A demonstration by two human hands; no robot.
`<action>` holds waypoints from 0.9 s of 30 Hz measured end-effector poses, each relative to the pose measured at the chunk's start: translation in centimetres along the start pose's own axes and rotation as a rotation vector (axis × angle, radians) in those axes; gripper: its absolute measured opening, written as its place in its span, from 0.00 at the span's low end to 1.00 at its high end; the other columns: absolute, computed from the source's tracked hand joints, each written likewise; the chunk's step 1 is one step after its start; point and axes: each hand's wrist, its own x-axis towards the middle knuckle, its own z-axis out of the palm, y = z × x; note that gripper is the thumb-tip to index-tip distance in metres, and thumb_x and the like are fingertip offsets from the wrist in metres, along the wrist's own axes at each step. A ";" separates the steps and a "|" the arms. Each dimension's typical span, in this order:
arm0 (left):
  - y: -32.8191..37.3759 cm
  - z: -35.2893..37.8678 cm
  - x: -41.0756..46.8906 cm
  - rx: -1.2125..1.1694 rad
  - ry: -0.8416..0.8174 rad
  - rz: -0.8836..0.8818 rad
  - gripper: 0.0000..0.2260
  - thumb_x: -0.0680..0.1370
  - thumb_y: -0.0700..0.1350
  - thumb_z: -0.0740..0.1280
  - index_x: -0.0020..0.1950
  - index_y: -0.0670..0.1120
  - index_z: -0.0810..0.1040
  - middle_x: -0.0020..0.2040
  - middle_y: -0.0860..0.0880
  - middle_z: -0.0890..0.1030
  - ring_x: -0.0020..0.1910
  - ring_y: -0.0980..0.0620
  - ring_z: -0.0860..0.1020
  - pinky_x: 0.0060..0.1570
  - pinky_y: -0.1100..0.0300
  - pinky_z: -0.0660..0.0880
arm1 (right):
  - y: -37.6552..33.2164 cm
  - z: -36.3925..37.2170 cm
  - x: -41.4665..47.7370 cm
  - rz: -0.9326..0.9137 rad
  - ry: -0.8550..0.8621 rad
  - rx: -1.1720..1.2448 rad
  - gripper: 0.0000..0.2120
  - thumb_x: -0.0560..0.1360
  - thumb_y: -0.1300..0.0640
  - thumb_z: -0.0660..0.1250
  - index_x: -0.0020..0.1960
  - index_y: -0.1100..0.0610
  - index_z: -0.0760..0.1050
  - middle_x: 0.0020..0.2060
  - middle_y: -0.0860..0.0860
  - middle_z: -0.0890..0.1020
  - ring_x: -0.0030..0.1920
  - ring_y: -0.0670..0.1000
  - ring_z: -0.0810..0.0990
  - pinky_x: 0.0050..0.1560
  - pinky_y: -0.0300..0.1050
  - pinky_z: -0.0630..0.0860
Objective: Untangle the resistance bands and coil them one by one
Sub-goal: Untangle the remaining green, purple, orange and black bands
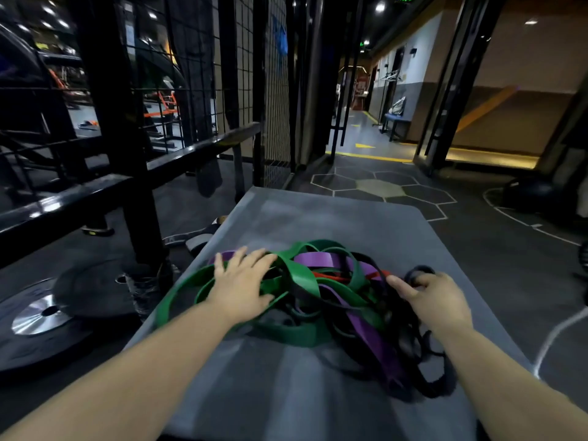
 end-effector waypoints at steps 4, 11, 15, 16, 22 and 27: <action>1.8 -0.2 1.4 -0.133 0.048 0.182 0.29 0.78 0.45 0.62 0.77 0.53 0.55 0.78 0.56 0.54 0.78 0.54 0.44 0.76 0.47 0.39 | -0.8 -0.6 -0.2 -0.022 0.059 -0.196 0.38 0.70 0.26 0.41 0.34 0.56 0.74 0.34 0.53 0.80 0.39 0.57 0.78 0.44 0.52 0.70; 2.4 -1.1 3.6 -0.025 -0.048 0.456 0.31 0.75 0.41 0.61 0.77 0.56 0.58 0.75 0.55 0.64 0.77 0.55 0.55 0.76 0.52 0.41 | -2.1 1.0 0.2 -0.531 0.189 0.040 0.22 0.71 0.41 0.72 0.25 0.51 0.70 0.64 0.51 0.77 0.59 0.50 0.76 0.57 0.39 0.70; 2.7 -2.0 4.5 0.118 -0.188 0.461 0.26 0.75 0.47 0.64 0.73 0.55 0.67 0.66 0.52 0.73 0.67 0.49 0.68 0.68 0.53 0.63 | -5.7 2.7 -1.7 -0.665 -0.067 -0.006 0.27 0.63 0.32 0.74 0.50 0.50 0.75 0.50 0.46 0.77 0.51 0.48 0.77 0.52 0.41 0.71; 2.7 -2.2 4.7 0.120 -0.217 0.456 0.24 0.75 0.46 0.64 0.72 0.55 0.69 0.65 0.51 0.74 0.66 0.48 0.69 0.66 0.54 0.65 | -6.5 3.3 -2.2 -0.649 -0.159 -0.143 0.31 0.63 0.29 0.71 0.57 0.48 0.74 0.52 0.46 0.78 0.54 0.50 0.76 0.55 0.43 0.71; 2.3 -4.6 5.9 -0.144 -0.219 0.257 0.16 0.76 0.43 0.63 0.63 0.50 0.76 0.62 0.50 0.75 0.61 0.48 0.73 0.60 0.54 0.70 | -8.8 5.3 -4.0 -0.570 -0.160 -0.377 0.61 0.48 0.13 0.38 0.70 0.44 0.68 0.67 0.47 0.73 0.69 0.53 0.65 0.69 0.55 0.62; 3.9 -7.6 7.0 -0.318 -0.235 0.228 0.13 0.76 0.38 0.61 0.60 0.46 0.75 0.60 0.48 0.77 0.58 0.49 0.74 0.54 0.56 0.70 | -10.9 4.5 -3.7 -0.447 -0.118 -0.150 0.42 0.63 0.25 0.66 0.68 0.50 0.70 0.64 0.51 0.73 0.68 0.55 0.69 0.67 0.52 0.65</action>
